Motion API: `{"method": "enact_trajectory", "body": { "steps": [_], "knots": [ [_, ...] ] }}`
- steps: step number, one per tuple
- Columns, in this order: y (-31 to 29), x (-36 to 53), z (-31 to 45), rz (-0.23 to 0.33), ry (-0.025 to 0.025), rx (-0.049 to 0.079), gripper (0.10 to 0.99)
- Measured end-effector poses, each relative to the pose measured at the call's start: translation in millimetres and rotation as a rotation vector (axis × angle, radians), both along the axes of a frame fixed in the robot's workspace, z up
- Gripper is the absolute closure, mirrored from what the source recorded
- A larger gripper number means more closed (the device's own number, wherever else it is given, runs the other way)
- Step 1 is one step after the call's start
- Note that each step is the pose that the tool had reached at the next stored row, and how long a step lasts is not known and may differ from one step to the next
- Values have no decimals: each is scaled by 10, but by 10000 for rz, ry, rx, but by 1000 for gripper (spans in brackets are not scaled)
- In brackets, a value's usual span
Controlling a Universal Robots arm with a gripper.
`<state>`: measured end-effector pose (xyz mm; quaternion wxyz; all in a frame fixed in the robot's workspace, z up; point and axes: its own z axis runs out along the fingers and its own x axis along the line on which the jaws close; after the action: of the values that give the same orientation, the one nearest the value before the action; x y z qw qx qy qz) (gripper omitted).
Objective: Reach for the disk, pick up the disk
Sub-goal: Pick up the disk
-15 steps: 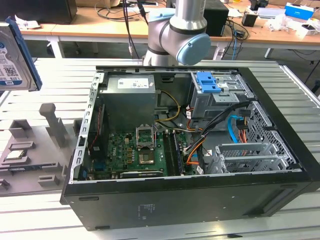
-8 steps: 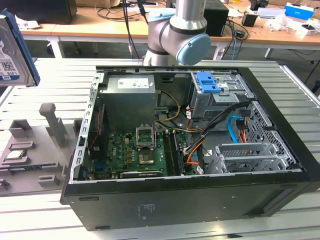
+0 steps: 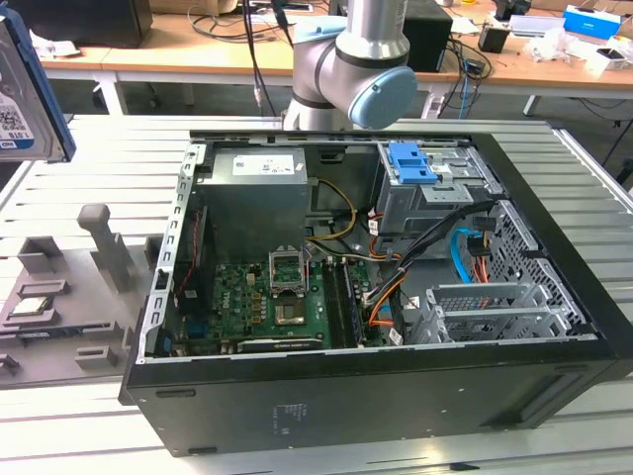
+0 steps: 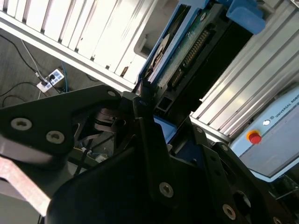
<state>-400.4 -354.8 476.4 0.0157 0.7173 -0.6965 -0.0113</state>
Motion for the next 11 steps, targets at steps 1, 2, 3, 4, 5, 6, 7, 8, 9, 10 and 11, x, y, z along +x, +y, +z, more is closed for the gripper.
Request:
{"method": "enact_trajectory", "body": {
  "steps": [1, 2, 3, 4, 5, 6, 7, 8, 9, 10, 11],
  "knots": [
    [0, 0, 29, 0, 0, 0, 722],
    [0, 0, 47, 0, 0, 0, 722],
    [0, 1, 60, 0, 1, 0, 722],
    [0, 1, 78, 0, 1, 0, 722],
    [0, 1, 91, 0, 0, 0, 722],
    [0, 1, 115, 0, 0, 0, 722],
    [1, 1, 140, 0, 0, 0, 722],
    [1, 2, 157, 0, 0, 0, 722],
    [1, 2, 173, 0, 1, 0, 722],
    [1, 2, 195, 0, 1, 0, 722],
    [1, 3, 214, 0, 1, 0, 722]
  ]
}}
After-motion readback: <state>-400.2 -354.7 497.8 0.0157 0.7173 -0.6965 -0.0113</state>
